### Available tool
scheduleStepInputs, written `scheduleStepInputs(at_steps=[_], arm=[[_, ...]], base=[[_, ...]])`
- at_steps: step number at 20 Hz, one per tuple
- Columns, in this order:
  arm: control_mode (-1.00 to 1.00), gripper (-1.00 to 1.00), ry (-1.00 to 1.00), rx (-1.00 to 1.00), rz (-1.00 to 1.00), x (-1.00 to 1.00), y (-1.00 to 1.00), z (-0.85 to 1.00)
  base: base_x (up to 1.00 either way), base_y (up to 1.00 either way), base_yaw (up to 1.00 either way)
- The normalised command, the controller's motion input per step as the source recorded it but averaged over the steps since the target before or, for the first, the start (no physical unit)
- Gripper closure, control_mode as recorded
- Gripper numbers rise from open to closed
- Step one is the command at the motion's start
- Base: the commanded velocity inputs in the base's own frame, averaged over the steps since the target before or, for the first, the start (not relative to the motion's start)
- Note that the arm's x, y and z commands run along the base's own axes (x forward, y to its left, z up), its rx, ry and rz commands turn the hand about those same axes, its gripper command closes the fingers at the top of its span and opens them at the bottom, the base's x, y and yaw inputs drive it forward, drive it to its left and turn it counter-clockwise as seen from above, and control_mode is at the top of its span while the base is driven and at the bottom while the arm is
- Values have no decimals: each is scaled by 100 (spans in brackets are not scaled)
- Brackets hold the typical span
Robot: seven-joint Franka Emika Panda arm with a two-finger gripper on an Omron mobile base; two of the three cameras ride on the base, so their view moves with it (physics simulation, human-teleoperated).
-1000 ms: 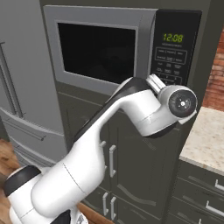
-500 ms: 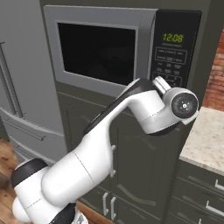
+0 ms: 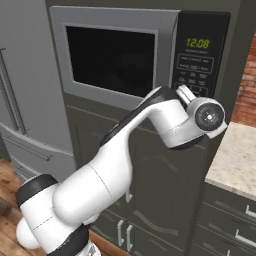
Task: Place the bowl containing the garlic and broccoli in the microwave. Close the microwave door and press the start button to microwave the meal.
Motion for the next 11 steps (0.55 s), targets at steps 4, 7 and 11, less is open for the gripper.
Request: scheduleStepInputs(at_steps=[4, 7, 11], arm=[[-100, 100, -22, 0, -11, 58, -5, -64], [-100, 100, -17, 0, -19, 100, -18, -64], [-100, 100, -22, -4, -28, 100, -3, -83]], base=[[0, 0, 0], [0, 0, 0], [0, 0, 0]])
